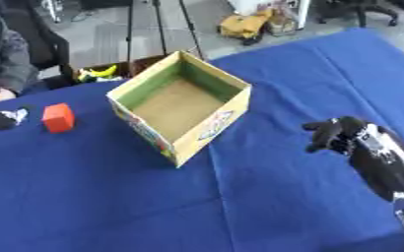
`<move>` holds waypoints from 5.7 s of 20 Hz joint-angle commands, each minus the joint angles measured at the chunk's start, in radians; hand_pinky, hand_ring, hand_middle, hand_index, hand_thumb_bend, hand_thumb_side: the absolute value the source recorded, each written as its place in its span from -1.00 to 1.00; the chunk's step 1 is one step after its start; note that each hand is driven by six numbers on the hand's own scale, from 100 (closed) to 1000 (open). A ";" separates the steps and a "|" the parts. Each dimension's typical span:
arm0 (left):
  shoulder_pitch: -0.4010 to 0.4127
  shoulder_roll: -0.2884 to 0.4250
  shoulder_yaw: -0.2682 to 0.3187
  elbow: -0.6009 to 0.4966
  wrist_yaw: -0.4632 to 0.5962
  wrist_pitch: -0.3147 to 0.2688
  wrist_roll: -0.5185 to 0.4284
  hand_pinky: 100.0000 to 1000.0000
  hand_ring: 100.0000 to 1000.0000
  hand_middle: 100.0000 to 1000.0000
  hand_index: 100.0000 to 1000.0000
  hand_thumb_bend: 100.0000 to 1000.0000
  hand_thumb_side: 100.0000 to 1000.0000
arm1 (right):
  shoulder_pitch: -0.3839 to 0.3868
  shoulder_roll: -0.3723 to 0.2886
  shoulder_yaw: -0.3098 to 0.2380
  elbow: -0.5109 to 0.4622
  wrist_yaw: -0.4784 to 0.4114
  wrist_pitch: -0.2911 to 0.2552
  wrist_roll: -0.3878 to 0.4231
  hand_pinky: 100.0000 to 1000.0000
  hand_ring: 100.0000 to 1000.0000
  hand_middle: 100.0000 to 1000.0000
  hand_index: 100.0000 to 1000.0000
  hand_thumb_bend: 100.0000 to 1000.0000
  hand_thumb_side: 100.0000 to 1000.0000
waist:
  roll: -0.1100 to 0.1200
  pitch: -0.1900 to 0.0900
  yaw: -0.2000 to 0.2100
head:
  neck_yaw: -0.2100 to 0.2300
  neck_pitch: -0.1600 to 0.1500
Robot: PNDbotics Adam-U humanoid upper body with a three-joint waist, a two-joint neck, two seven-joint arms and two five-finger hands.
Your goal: Pick up objects on the table and place them in the box.
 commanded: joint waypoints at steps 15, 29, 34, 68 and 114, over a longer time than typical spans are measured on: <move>-0.035 -0.056 0.038 0.096 0.042 0.095 0.286 0.22 0.52 0.43 0.69 0.07 -0.29 | -0.035 -0.019 0.010 -0.020 0.043 -0.001 0.021 0.20 0.66 -0.02 -0.02 -1.00 0.52 | 0.020 0.040 -0.050 | 0.021 -0.044; -0.020 -0.107 0.044 0.127 0.217 0.163 0.530 0.05 0.48 0.38 0.65 -0.09 -0.23 | -0.044 -0.015 0.011 -0.025 0.062 -0.005 0.025 0.20 0.66 -0.02 -0.03 -1.00 0.54 | 0.025 0.069 -0.063 | 0.030 -0.063; -0.016 -0.113 0.039 0.137 0.264 0.160 0.595 0.01 0.46 0.32 0.62 -0.11 -0.24 | -0.048 -0.014 0.013 -0.025 0.066 -0.005 0.028 0.20 0.66 -0.02 -0.03 -1.00 0.55 | 0.029 0.075 -0.068 | 0.031 -0.068; -0.004 -0.089 0.024 0.110 0.343 0.126 0.640 -0.01 0.41 0.11 0.43 -0.18 -0.24 | -0.042 -0.009 0.009 -0.017 0.066 -0.001 0.028 0.20 0.66 -0.02 -0.03 -1.00 0.57 | 0.029 0.063 -0.058 | 0.021 -0.059; -0.062 -0.192 -0.212 -0.216 0.388 0.052 0.228 -0.18 0.16 -0.19 0.04 -1.00 -0.32 | -0.066 -0.001 0.026 -0.011 -0.008 0.015 0.045 0.20 0.66 -0.01 -0.02 -1.00 0.56 | 0.004 0.016 -0.100 | 0.025 -0.085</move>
